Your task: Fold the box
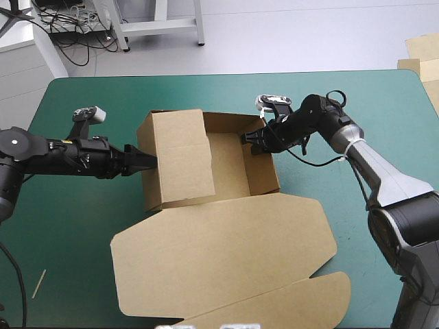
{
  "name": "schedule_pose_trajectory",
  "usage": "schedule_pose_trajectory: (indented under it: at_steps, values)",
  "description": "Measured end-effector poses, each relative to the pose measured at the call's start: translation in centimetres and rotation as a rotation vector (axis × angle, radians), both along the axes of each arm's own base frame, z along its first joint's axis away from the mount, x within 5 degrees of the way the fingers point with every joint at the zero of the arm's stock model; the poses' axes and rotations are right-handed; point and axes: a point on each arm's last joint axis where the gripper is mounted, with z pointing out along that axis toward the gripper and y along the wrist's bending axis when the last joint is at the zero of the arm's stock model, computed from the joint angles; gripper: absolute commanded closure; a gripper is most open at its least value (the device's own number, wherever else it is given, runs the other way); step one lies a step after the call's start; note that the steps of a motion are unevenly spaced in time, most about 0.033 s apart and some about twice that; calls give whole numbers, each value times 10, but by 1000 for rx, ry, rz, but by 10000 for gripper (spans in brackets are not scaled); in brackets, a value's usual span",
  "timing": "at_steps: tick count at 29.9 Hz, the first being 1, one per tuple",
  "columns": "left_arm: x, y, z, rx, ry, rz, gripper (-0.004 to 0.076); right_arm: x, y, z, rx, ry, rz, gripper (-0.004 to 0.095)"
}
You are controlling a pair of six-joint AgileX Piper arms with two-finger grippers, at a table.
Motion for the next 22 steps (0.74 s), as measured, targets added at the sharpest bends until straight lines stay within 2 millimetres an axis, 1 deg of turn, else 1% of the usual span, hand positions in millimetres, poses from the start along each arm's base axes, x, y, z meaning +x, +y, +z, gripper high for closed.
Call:
schedule_pose_trajectory:
  at_steps: [5, 16, 22]
  values:
    - [-3, -9, -3, 52, 10, -42, 197, -1, 3, -2, -8, 3, 14, 926]
    - [-5, -11, -2, 52, 11, -45, 197, -1, 2, -3, -16, 10, 9, 927]
    - [-6, -12, -2, 52, 13, -54, 197, -4, 6, -4, -14, 40, -6, 927]
